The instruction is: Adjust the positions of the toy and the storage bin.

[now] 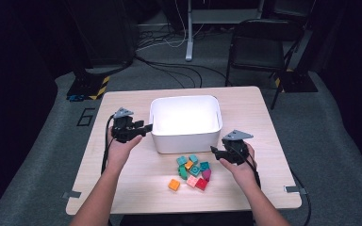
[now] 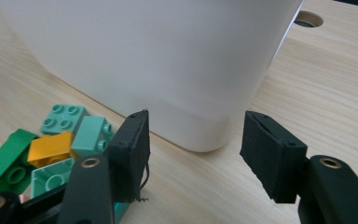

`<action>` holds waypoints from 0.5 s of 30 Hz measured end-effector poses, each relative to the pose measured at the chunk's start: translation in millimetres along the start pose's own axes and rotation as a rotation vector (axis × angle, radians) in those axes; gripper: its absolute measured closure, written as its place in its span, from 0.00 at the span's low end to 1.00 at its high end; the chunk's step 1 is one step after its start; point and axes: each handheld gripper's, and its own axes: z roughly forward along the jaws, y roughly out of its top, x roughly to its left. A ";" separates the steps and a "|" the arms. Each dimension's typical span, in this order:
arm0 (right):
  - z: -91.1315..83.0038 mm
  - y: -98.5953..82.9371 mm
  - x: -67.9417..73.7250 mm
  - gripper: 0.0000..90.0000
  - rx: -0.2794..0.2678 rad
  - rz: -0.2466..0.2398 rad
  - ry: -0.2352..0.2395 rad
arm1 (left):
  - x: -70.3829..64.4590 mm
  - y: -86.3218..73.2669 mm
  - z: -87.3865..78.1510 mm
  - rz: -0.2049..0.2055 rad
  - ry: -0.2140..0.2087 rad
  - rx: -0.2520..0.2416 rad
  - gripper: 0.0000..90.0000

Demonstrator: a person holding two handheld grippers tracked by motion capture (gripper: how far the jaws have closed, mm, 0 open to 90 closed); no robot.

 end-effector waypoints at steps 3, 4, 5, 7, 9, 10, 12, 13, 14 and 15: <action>-7.4 -0.5 4.8 0.46 0.001 -0.009 0.003 | 0.7 -6.8 -8.4 0.010 0.002 -0.010 0.54; -10.3 -0.9 6.5 0.46 0.001 -0.012 0.001 | 1.1 -10.0 -10.7 0.017 0.006 -0.016 0.54; -16.7 -2.2 9.2 0.46 0.000 -0.018 0.000 | 2.8 -16.5 -15.6 0.019 0.012 -0.023 0.54; -21.9 -4.3 10.5 0.46 0.001 -0.012 -0.003 | 6.3 -25.3 -18.8 0.016 0.018 -0.025 0.53; -23.5 -5.2 10.7 0.46 0.000 -0.010 -0.005 | 9.1 -31.1 -19.9 0.010 0.018 -0.029 0.53; -26.1 -6.9 11.1 0.46 -0.001 -0.004 -0.008 | 11.6 -35.7 -19.9 0.009 0.017 -0.031 0.53; -29.5 -9.8 11.2 0.45 0.002 0.002 -0.008 | 15.8 -43.8 -18.5 0.008 0.025 -0.027 0.53; -30.8 -11.6 11.6 0.45 0.006 0.005 -0.007 | 17.6 -47.1 -17.5 0.008 0.029 -0.025 0.53; -32.1 -13.9 12.2 0.45 0.006 -0.002 -0.009 | 18.9 -50.3 -16.7 0.004 0.034 -0.027 0.53; -32.9 -16.5 13.1 0.45 0.011 -0.006 -0.011 | 19.8 -53.5 -15.9 0.000 0.041 -0.032 0.53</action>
